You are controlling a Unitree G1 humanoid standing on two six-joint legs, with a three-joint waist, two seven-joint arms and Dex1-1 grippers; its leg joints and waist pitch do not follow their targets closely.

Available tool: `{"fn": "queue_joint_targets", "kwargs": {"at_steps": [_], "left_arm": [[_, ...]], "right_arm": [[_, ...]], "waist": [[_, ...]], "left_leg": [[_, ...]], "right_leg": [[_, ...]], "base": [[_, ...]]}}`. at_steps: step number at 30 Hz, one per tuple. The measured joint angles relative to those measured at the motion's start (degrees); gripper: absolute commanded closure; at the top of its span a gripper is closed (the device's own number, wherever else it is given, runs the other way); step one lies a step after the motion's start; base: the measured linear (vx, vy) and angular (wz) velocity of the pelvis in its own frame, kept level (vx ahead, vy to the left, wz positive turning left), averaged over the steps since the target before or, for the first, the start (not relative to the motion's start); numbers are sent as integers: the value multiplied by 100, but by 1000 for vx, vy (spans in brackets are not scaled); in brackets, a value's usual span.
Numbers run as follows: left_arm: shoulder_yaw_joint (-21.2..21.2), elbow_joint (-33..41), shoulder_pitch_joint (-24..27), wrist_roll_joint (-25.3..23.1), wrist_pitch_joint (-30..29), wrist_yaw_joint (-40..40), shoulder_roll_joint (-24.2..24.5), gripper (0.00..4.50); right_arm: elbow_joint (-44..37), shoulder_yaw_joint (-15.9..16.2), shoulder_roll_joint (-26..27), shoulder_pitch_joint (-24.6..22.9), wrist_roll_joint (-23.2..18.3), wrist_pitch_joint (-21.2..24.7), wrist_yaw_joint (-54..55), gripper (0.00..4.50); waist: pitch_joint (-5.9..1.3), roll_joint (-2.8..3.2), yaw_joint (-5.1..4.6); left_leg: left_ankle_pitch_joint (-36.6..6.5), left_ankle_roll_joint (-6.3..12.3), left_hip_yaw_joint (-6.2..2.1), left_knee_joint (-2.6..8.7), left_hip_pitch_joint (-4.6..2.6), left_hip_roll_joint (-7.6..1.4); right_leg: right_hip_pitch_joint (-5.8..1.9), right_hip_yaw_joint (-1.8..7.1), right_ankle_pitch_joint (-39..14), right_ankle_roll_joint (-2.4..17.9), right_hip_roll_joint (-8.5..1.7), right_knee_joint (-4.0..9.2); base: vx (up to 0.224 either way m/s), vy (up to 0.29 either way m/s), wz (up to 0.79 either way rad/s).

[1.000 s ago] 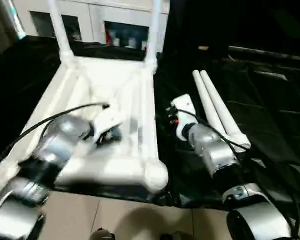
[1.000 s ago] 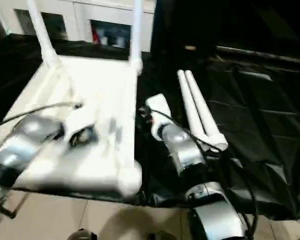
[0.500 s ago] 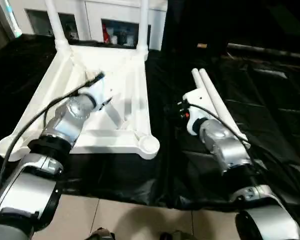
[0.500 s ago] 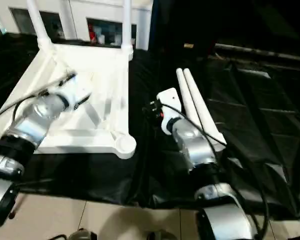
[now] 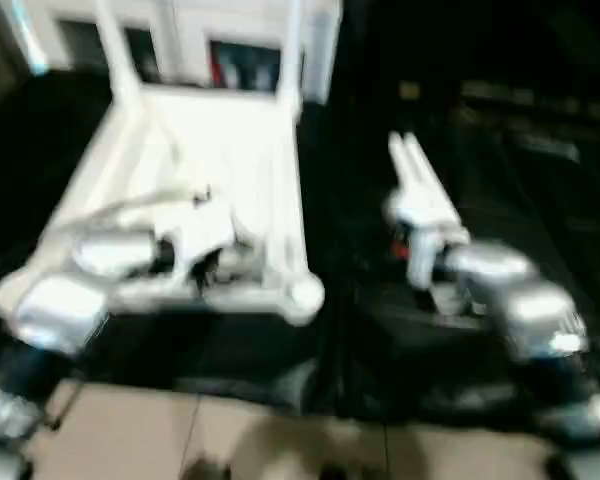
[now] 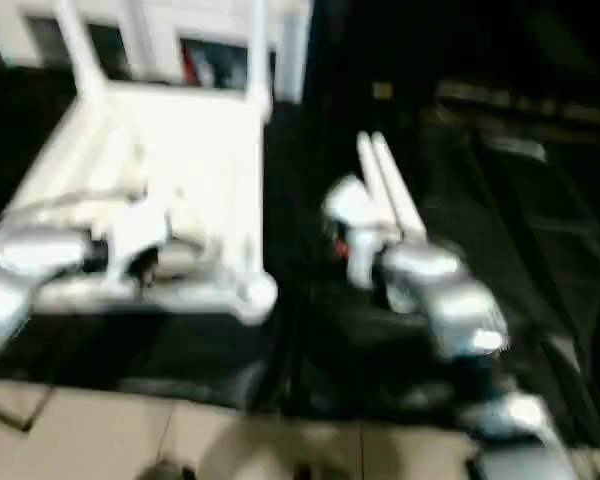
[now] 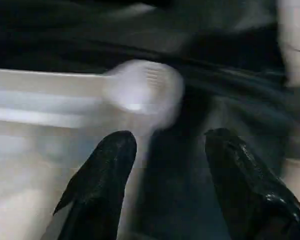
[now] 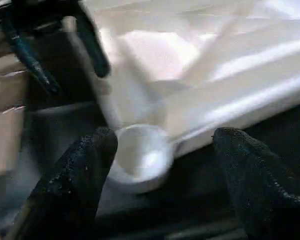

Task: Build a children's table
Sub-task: Rotate table base, then pick table leg

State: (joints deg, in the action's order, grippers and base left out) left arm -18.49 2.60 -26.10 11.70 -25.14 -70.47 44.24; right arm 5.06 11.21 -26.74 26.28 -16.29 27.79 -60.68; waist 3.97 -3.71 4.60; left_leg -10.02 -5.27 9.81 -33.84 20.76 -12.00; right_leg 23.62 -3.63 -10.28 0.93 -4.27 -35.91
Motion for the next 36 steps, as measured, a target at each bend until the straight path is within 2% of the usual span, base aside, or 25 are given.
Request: {"fn": "queue_joint_targets", "kwargs": {"at_steps": [3,8,9,15,20,23,26,29,31,32,33,36], "left_arm": [[-297,273,135,20,-250,-342,120,182],[-681,-396,-31,-920,-76,328,22,182],[-686,-588,-100,-1112,-81,589,-49,182],[-647,-1002,-316,-1422,-55,1399,-420,182],[-209,-1042,-409,-1351,68,1735,-794,182],[-136,-1000,-407,-1214,127,1844,-979,182],[255,-537,-261,-815,-54,1937,-1156,182],[1218,428,309,-138,-246,2557,-1854,182],[1596,808,589,45,-207,3197,-2356,182],[1802,877,734,-49,-145,3691,-2655,182],[1955,947,1003,-346,-69,4338,-2895,182],[2145,1012,1637,-857,161,5341,-3227,182]], "right_arm": [[-151,71,-136,-83,-27,180,-207,95],[-246,193,-187,-136,-19,226,-219,95],[-268,204,-220,-148,-19,290,-222,95],[-451,211,-275,-176,-20,427,-232,95],[-479,210,-319,-207,-24,461,-218,95],[-518,160,-315,-233,-94,475,-150,95],[-745,-111,-301,-401,-206,512,63,95],[-1096,-664,-42,-739,-223,651,768,95],[-1203,-915,214,-953,-178,744,1360,95],[-1302,-1125,485,-1100,-115,788,1795,95],[-1453,-1406,966,-1317,-67,837,2442,95],[-1775,-1827,1557,-2026,119,872,3520,95]], "waist": [[1,1,41],[2,3,43],[1,2,44],[-1,-1,48],[-2,-1,56],[-1,0,54],[-4,9,50],[-24,45,48],[-30,56,44],[-45,75,36],[-71,108,17],[-81,158,-7]], "left_leg": [[1,-2,-5,0,-19,1],[1,-2,-18,1,-31,1],[2,-2,-21,-2,-28,2],[2,-3,-23,-7,-22,3],[3,-5,-20,-7,-19,3],[3,-5,-20,-7,-12,3],[3,-5,-19,-8,3,2],[3,-2,-15,-11,14,2],[2,0,-10,-15,19,2],[2,0,-9,-15,20,1],[2,0,-9,-13,21,0],[1,-1,-15,2,16,2]], "right_leg": [[-12,0,3,-4,-1,-9],[-24,-5,2,-13,0,-9],[-25,-5,2,-13,0,-8],[-28,-4,18,-21,-2,-1],[-28,-6,21,-23,-2,-4],[-27,-4,25,-16,-2,4],[-22,-5,26,-5,-2,15],[-23,-4,22,-2,-2,37],[-23,-8,20,0,0,41],[-24,-8,20,0,3,46],[-29,-7,20,-1,8,51],[-30,-12,3,-57,8,71]], "base": [[0,0,0],[0,0,0],[0,0,0],[0,0,0],[0,0,0],[0,0,0],[0,0,0],[0,0,0],[0,0,0],[0,0,0],[0,0,0],[0,0,0]]}}
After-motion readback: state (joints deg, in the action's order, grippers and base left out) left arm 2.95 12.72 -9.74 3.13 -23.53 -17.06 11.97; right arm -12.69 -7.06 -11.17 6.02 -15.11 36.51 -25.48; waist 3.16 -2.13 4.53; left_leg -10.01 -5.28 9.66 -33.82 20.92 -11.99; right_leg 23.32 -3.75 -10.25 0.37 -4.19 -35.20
